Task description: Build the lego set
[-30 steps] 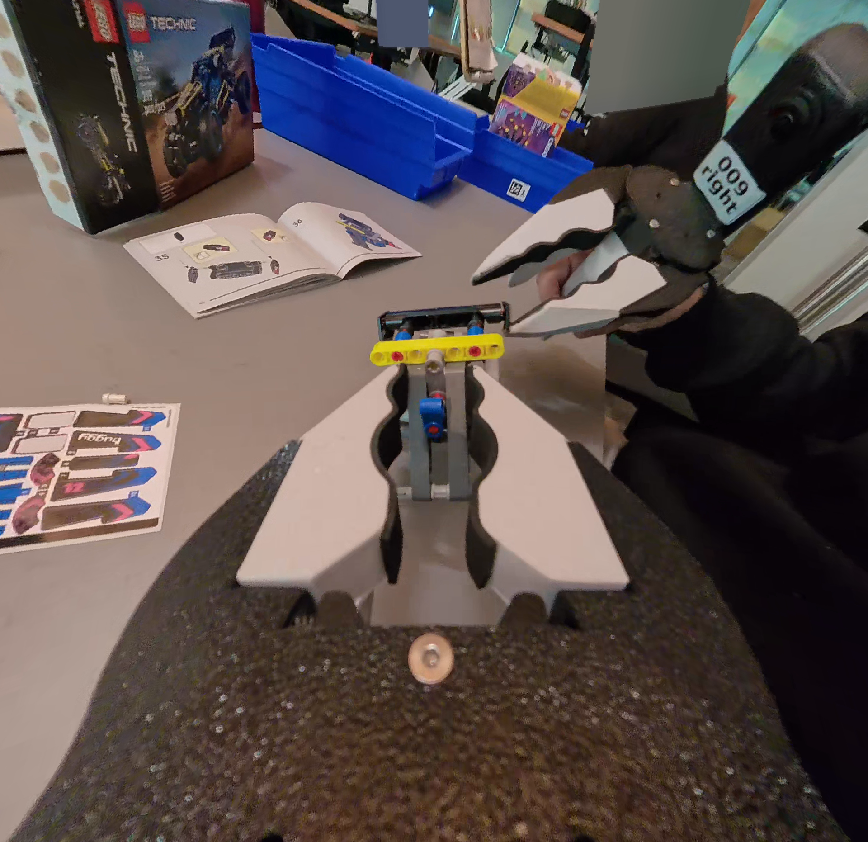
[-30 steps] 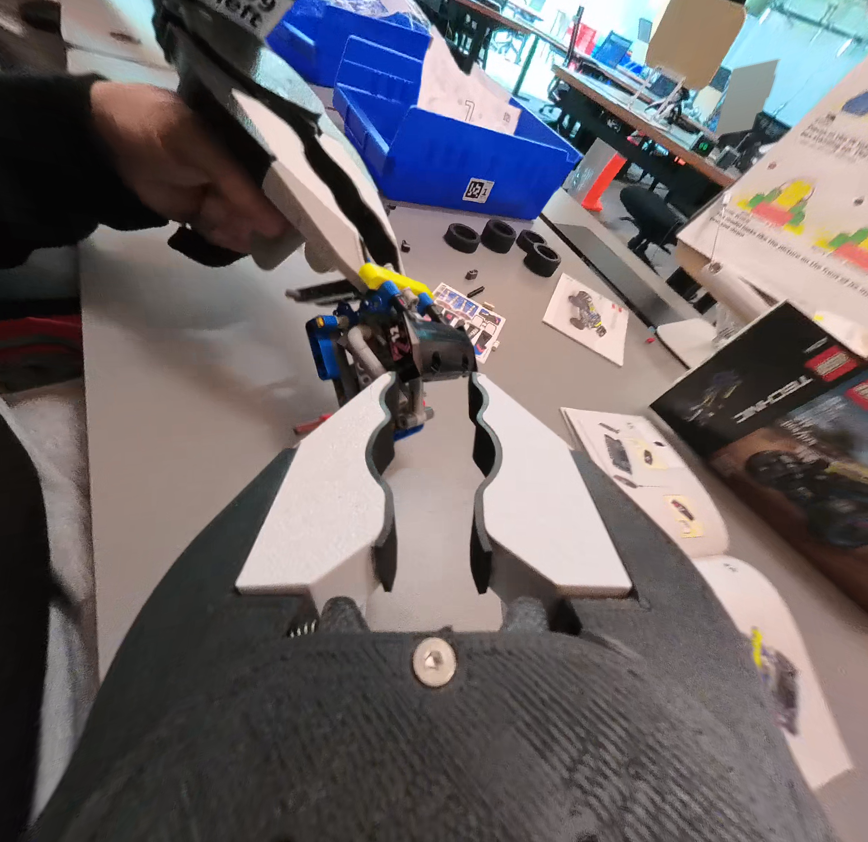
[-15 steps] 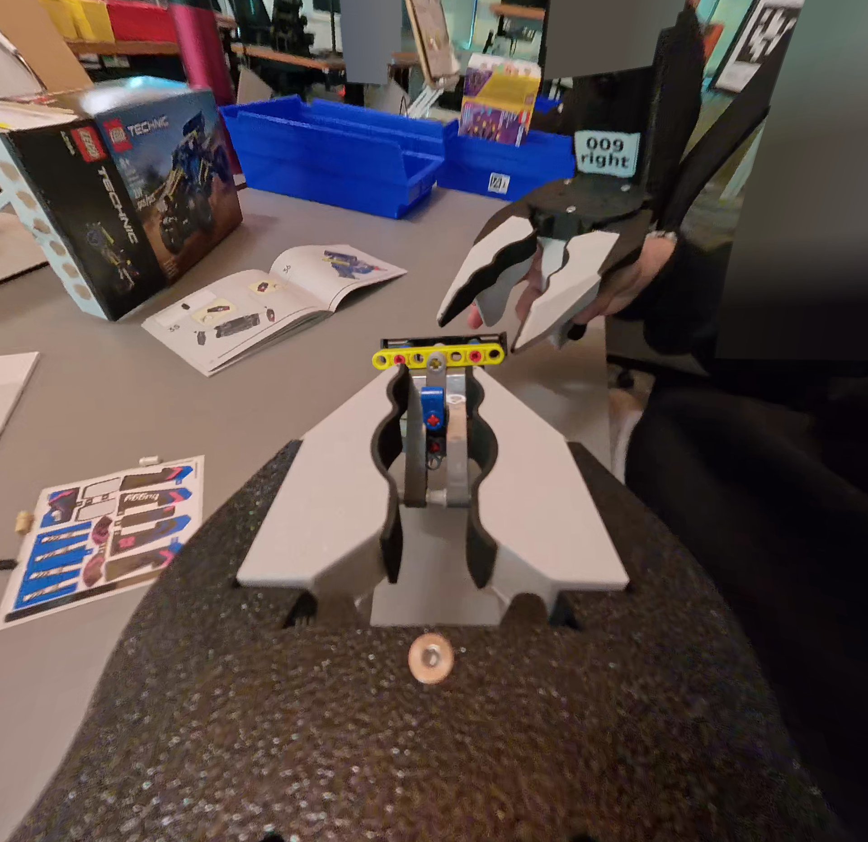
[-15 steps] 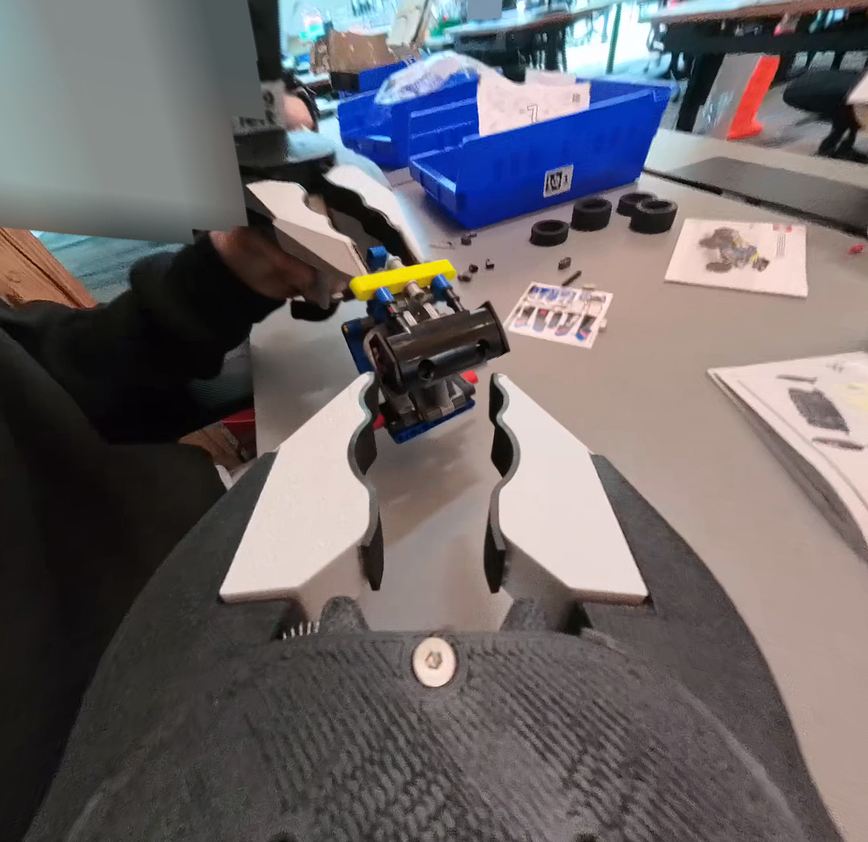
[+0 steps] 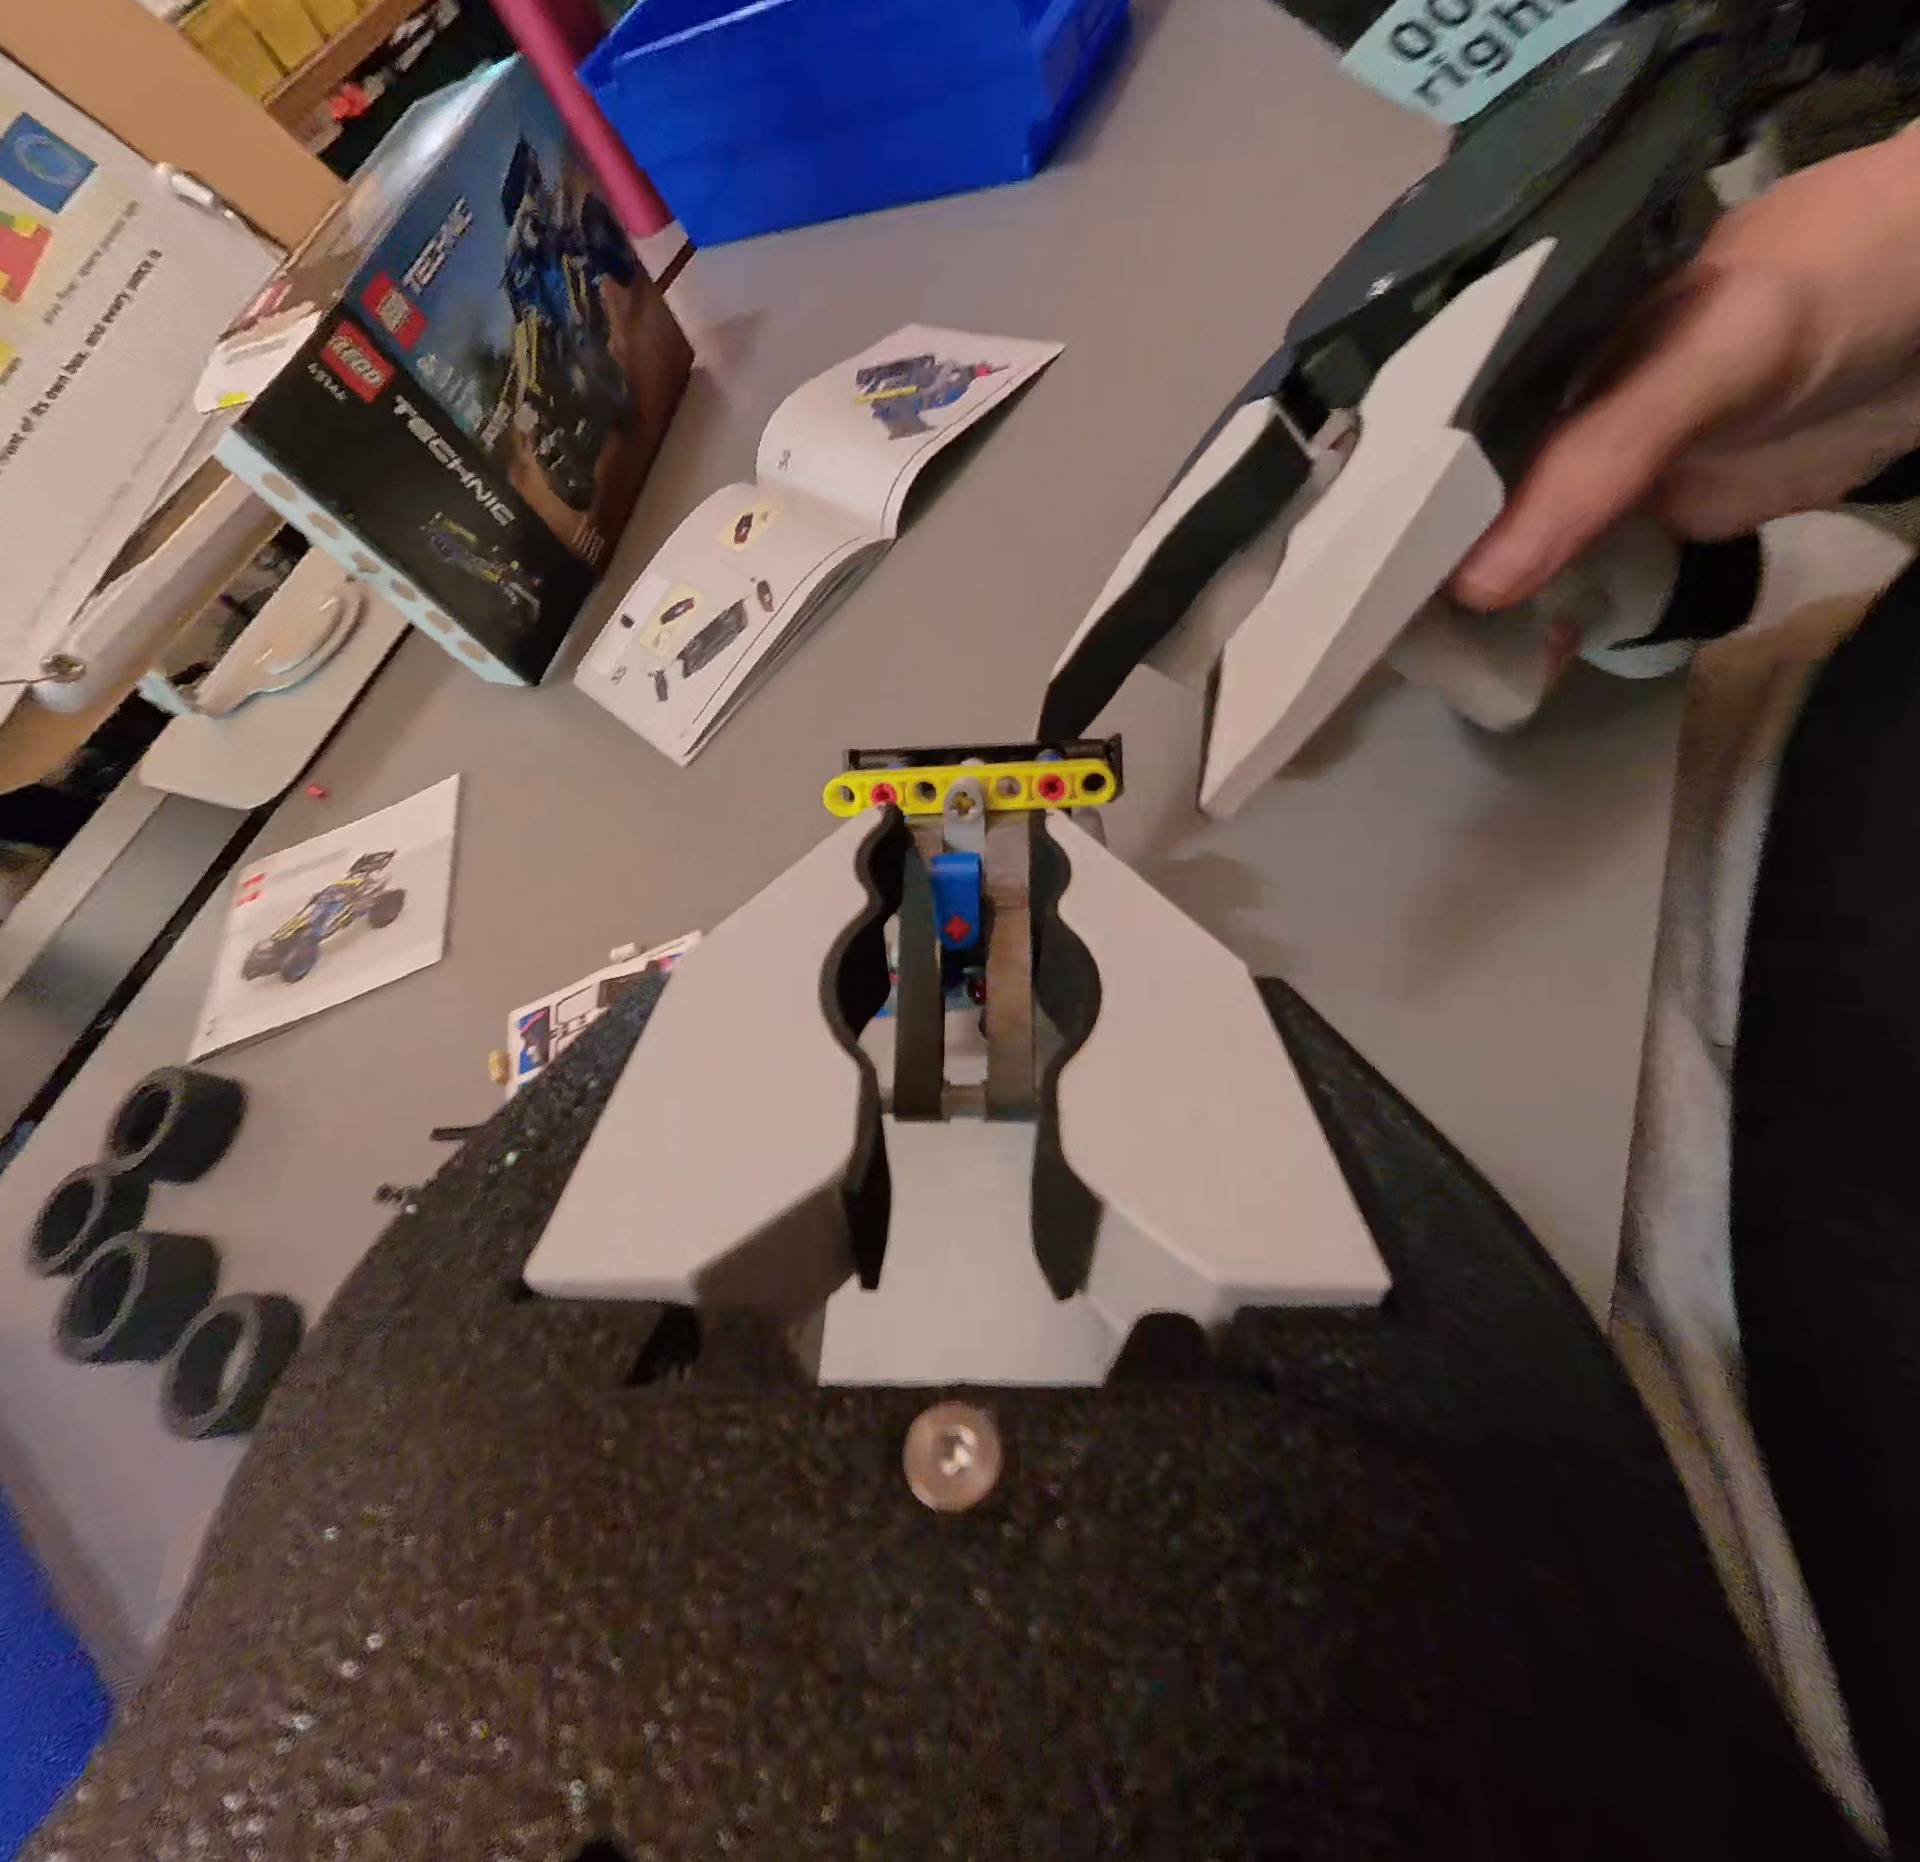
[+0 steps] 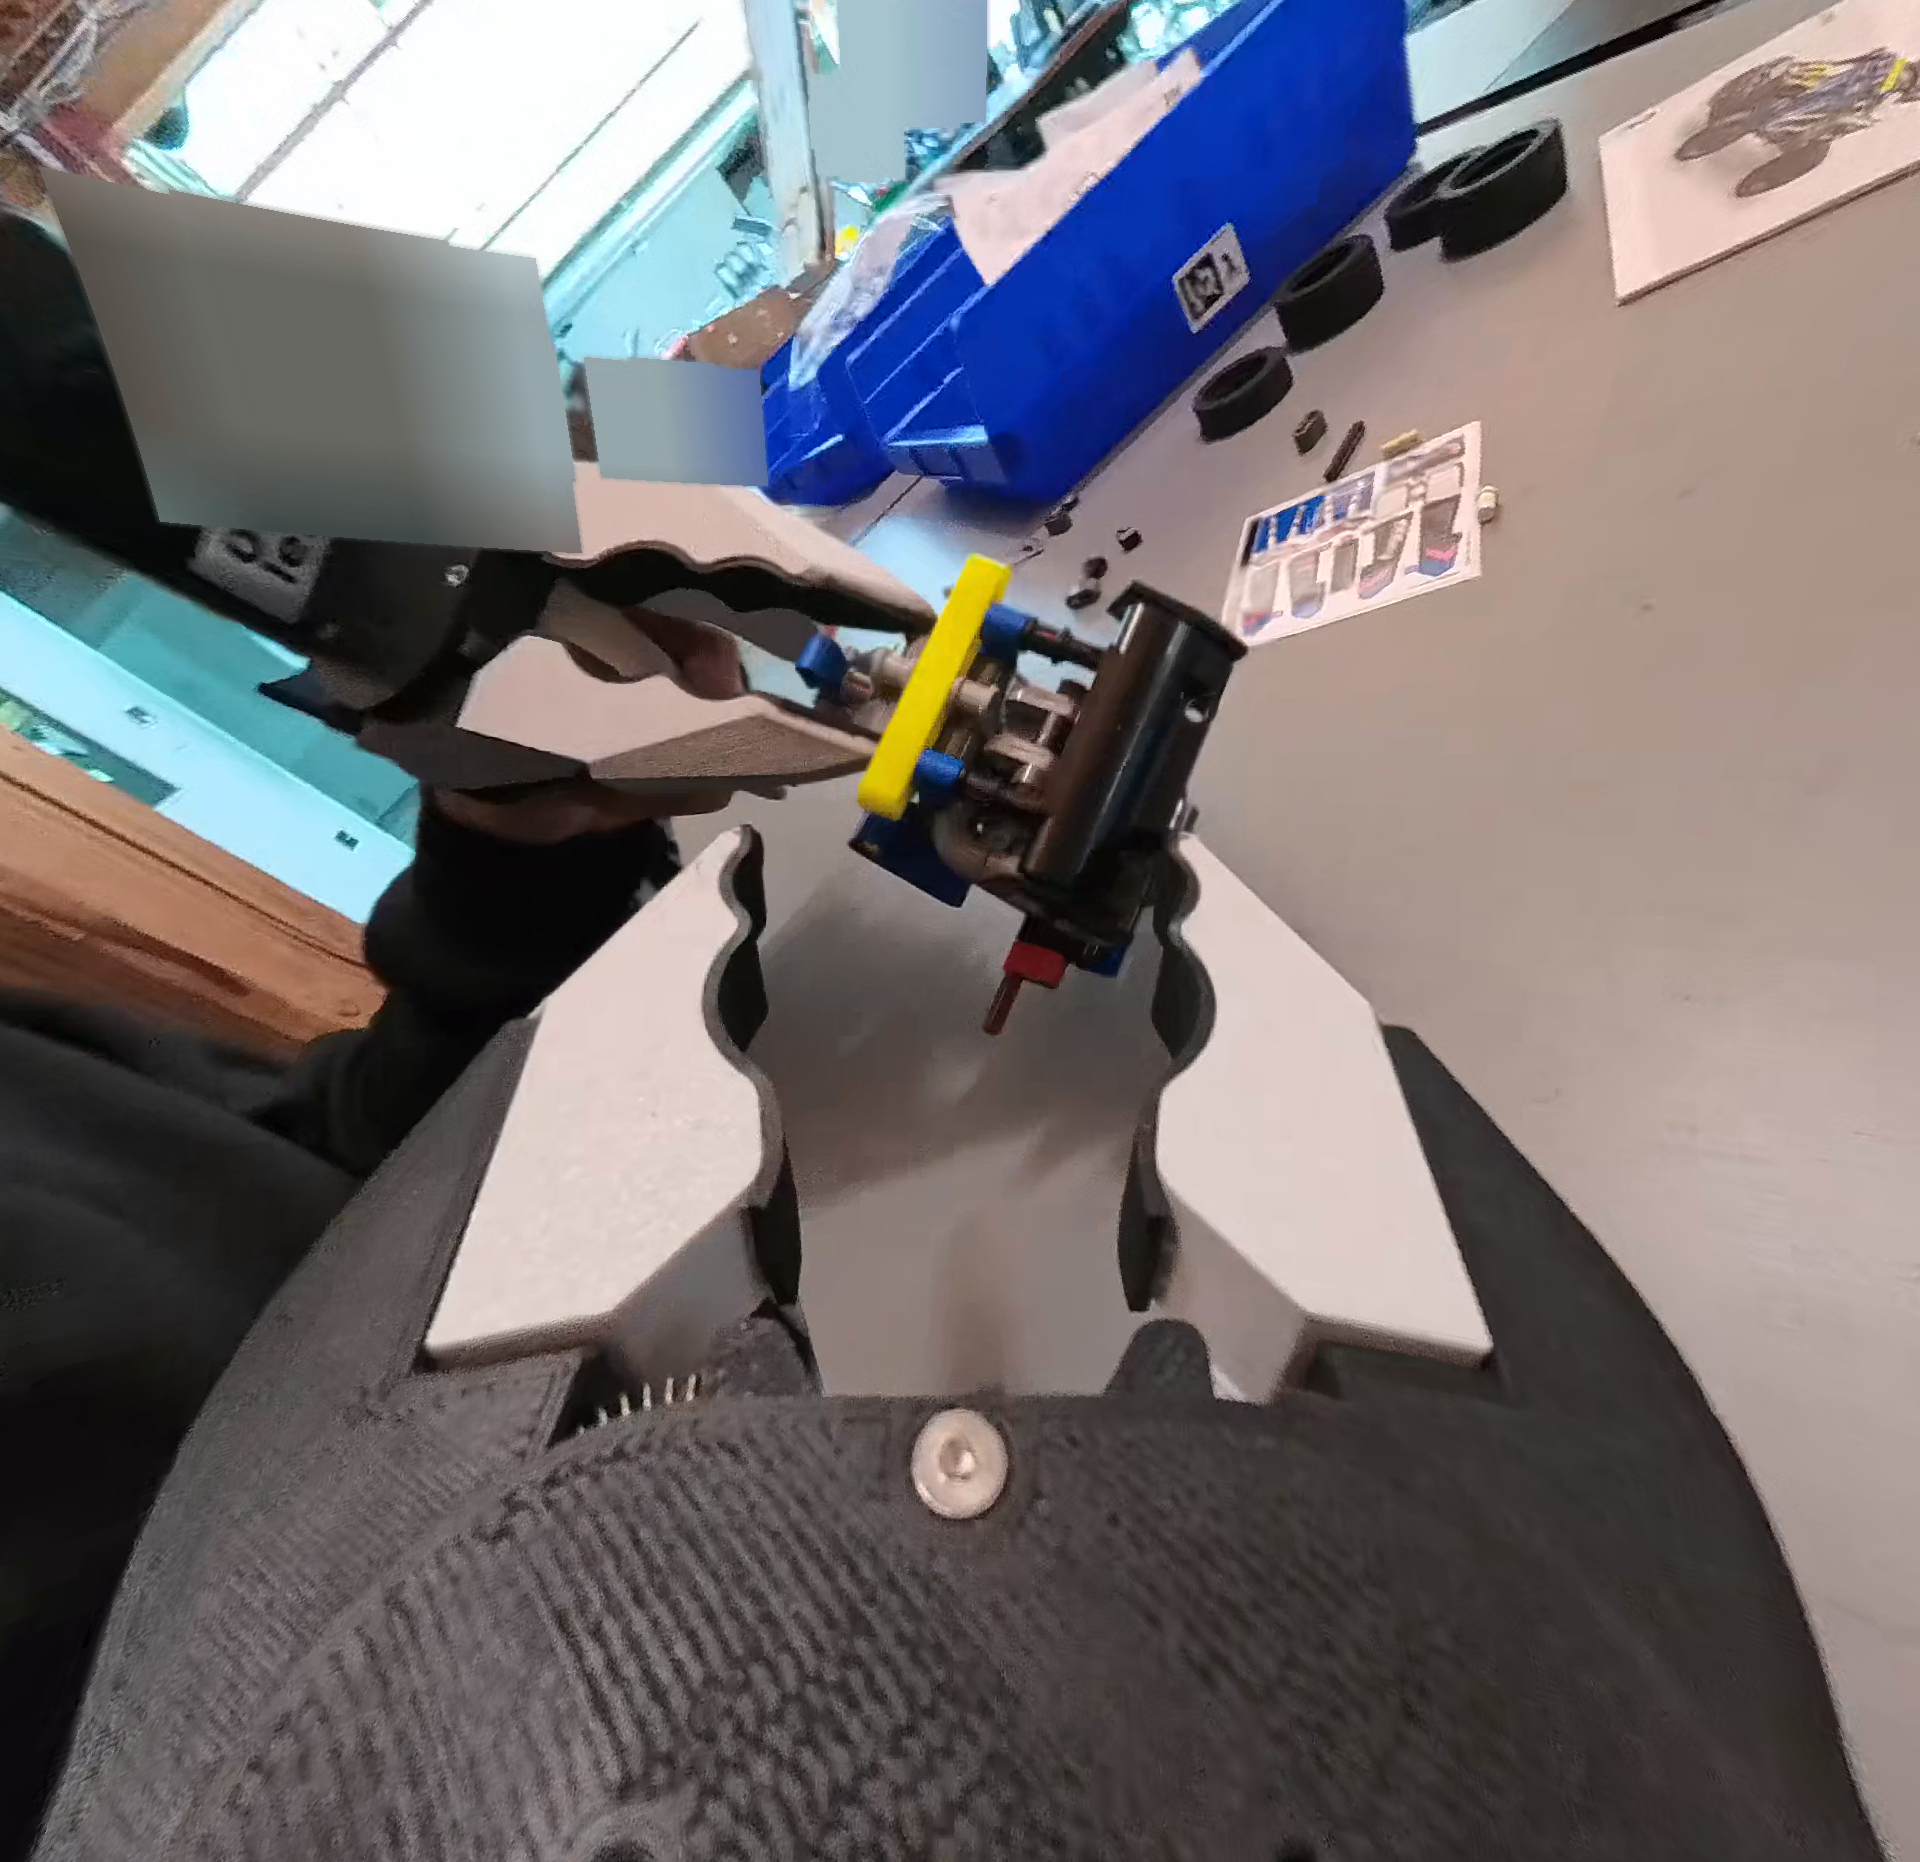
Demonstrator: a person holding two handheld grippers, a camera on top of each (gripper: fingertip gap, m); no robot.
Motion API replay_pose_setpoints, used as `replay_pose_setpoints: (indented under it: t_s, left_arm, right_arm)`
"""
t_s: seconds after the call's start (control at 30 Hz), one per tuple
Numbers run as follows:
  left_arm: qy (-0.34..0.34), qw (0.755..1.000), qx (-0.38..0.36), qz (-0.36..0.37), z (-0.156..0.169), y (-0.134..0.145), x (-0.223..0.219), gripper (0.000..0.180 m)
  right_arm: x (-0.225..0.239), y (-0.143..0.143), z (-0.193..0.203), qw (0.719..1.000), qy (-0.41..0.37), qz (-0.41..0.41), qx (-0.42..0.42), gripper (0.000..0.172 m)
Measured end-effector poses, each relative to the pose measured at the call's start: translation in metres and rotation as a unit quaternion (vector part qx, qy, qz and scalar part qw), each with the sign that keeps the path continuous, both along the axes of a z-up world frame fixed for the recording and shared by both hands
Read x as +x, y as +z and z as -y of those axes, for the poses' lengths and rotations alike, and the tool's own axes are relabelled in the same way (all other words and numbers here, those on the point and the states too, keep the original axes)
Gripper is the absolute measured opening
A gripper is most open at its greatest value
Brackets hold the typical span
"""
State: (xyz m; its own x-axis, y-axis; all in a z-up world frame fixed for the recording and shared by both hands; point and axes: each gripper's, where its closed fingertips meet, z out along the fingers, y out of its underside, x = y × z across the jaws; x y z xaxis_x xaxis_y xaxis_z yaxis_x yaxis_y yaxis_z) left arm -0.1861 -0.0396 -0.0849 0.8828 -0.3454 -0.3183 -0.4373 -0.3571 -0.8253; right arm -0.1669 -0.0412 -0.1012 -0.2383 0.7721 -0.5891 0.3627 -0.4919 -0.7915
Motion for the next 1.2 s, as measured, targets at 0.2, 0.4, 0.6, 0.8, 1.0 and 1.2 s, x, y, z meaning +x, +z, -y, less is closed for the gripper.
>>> replay_pose_setpoints:
  t_s: [0.2,0.4,0.6,0.8,1.0,1.2]
  left_arm:
    - [0.073,0.994,0.046,-0.059,-0.012,0.014,0.003,0.021]
    - [0.151,0.976,0.145,-0.052,-0.018,0.029,0.008,0.021]
    - [0.196,0.967,0.163,-0.032,-0.014,0.028,0.006,0.021]
    - [0.18,0.974,0.139,-0.006,-0.019,0.024,0.011,0.021]
    - [0.18,0.975,0.13,0.0,-0.022,0.024,0.013,0.021]
    - [0.199,0.965,0.168,-0.025,-0.024,0.031,0.017,0.021]
  right_arm:
    - [-0.002,0.013,-0.021,0.996,-0.08,-0.043,-0.011,0.066]
    - [-0.001,0.04,-0.036,0.978,-0.139,-0.136,0.069,0.05]
    - [-0.001,0.024,-0.041,0.979,-0.147,-0.115,0.086,0.059]
    - [0.0,0.02,-0.041,0.981,-0.135,-0.116,0.071,0.058]
    - [0.002,0.023,-0.041,0.985,-0.113,-0.133,0.016,0.057]
    - [0.005,0.025,-0.053,0.975,-0.168,-0.132,0.055,0.069]
